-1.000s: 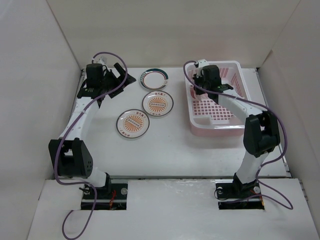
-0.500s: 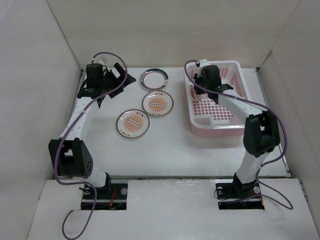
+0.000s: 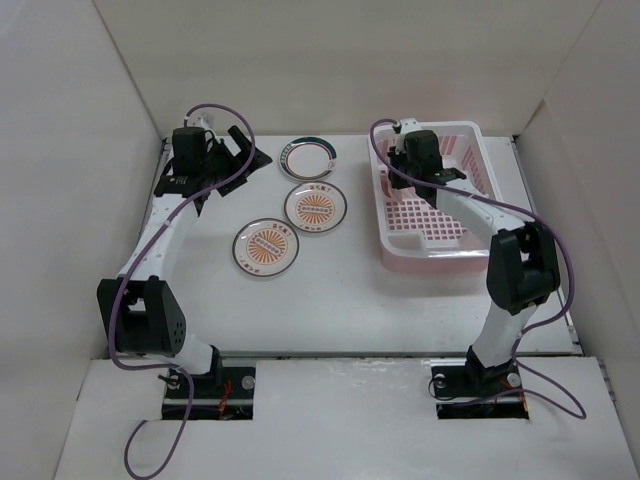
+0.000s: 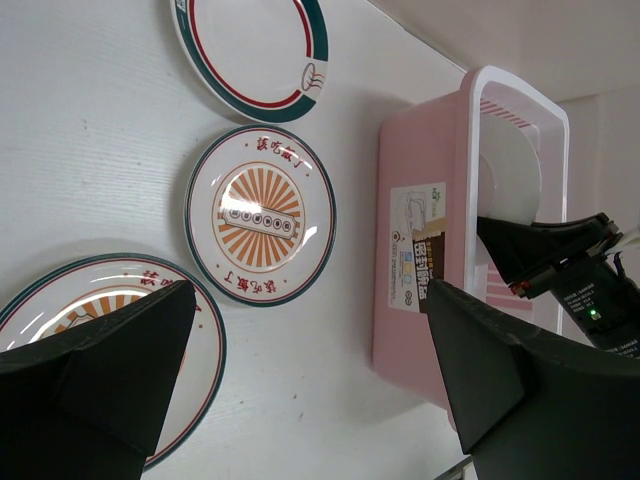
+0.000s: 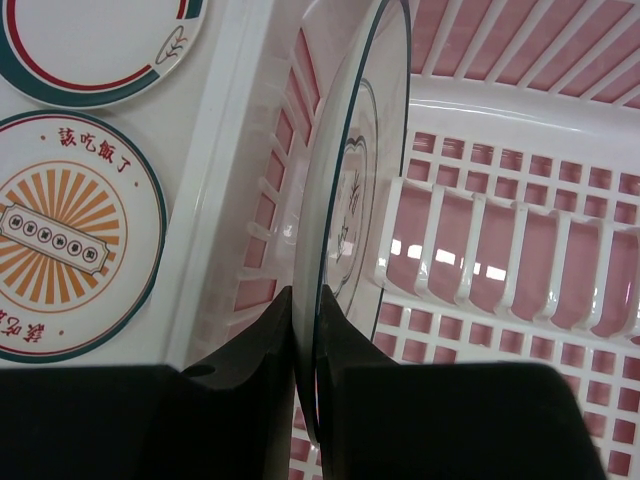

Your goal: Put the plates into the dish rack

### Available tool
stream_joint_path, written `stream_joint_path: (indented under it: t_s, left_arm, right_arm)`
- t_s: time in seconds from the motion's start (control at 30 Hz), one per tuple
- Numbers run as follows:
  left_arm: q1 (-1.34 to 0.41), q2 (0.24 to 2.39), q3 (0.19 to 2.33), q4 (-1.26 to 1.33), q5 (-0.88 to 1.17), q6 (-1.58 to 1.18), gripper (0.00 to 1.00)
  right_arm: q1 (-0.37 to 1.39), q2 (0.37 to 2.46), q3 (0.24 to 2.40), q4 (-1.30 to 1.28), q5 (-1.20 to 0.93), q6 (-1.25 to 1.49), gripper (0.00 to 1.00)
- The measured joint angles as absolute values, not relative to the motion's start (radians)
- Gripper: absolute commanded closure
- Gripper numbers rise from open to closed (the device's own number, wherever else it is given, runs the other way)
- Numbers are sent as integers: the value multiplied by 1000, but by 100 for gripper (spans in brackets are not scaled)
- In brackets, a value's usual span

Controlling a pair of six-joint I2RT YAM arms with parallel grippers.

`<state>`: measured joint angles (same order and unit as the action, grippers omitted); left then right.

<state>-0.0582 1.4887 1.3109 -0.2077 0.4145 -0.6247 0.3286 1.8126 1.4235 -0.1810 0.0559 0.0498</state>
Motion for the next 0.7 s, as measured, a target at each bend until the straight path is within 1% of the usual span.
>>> stream_joint_path:
  t_s: [0.43,0.5,0.53,0.7]
  left_arm:
    - [-58,1488,1311,-207,415,-625,0]
    - [-58,1489,1311,-207,416,-625,0]
    - [-58,1488,1311,-207,416,-625,0]
    - [-58,1488,1311,-207,416,-625,0]
  right_arm:
    - [329,1813,1423,-179,71,69,90]
    - [330,1813,1423,-179,73,72,88]
    - [331,1813,1423,-179,75,72,83]
    - [331,1819,1423,-180,97,82,70]
